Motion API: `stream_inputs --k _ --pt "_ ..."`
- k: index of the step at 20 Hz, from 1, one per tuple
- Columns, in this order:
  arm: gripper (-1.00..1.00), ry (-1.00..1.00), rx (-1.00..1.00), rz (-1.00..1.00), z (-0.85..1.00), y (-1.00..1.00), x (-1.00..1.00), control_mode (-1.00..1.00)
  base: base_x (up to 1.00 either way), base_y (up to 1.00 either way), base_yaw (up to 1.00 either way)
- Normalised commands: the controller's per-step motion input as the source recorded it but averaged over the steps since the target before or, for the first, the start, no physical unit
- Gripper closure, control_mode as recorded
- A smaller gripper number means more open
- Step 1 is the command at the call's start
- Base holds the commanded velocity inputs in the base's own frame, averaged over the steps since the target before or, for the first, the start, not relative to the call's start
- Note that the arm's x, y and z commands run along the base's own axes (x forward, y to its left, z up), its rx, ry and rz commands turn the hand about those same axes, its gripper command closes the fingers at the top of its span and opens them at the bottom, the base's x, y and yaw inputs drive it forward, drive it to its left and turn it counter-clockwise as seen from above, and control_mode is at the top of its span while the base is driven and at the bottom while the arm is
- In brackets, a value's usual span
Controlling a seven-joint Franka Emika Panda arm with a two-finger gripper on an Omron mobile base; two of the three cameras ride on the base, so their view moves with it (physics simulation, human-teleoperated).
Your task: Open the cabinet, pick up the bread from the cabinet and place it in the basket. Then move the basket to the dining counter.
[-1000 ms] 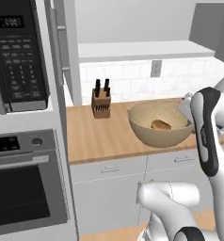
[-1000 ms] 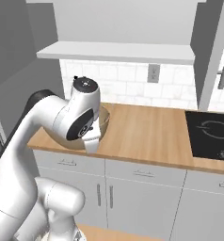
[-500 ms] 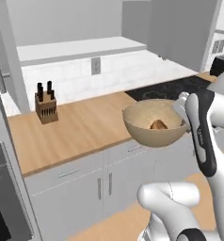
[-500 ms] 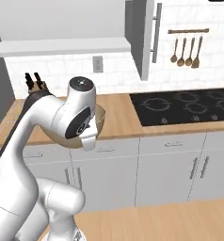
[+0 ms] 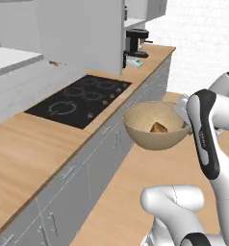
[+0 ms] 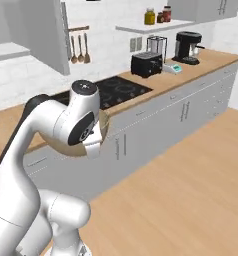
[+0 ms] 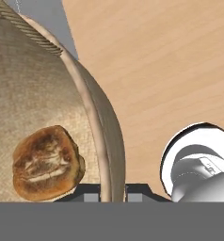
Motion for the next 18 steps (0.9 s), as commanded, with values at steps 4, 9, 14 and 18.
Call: stream_inputs --k 4,9,14,18 --pt "1.00 0.00 0.00 0.00 0.00 0.00 0.00 1.00 0.00 -0.19 -0.93" --pt "1.00 0.00 0.00 0.00 0.00 0.00 0.00 1.00 0.00 -0.13 -0.93" --pt "1.00 0.00 0.00 0.00 0.00 0.00 0.00 1.00 0.00 0.00 -0.98" --pt "1.00 0.00 0.00 0.00 0.00 0.00 0.00 1.00 0.00 0.00 -1.00"
